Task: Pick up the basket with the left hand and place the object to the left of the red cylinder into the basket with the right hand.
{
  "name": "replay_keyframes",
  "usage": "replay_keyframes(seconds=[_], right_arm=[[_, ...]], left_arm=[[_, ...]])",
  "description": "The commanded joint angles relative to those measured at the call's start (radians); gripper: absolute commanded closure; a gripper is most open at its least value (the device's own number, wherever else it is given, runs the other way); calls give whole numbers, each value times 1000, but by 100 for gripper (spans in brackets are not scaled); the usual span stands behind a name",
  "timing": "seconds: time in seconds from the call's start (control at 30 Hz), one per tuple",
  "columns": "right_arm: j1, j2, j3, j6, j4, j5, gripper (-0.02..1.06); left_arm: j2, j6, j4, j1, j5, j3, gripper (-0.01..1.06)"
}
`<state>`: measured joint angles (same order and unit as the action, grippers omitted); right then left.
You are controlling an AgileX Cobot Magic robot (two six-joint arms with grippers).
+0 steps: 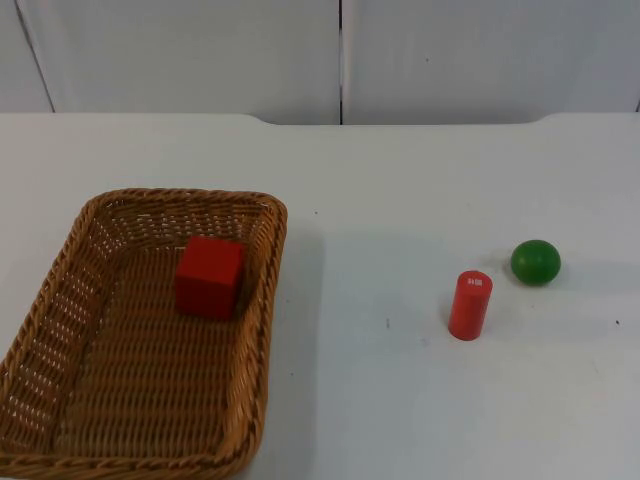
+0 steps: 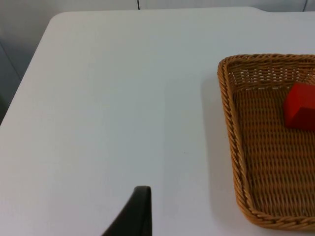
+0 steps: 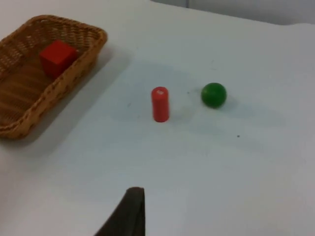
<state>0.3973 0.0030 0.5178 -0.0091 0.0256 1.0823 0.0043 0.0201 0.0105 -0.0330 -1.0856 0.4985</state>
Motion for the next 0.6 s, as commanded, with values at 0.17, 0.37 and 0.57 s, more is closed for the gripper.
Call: replay_keyframes(seconds=[0.17, 0.37, 0.57], right_arm=[[-158, -3, -3, -6, 5, -4, -1], [-264, -3, -3, -6, 5, -4, -1], [-338, -3, -3, -6, 5, -4, -1]], left_arm=[[-4, 1, -2, 8, 11, -4, 0], [-4, 1, -2, 8, 11, -4, 0], [-4, 1, -2, 8, 11, -4, 0]])
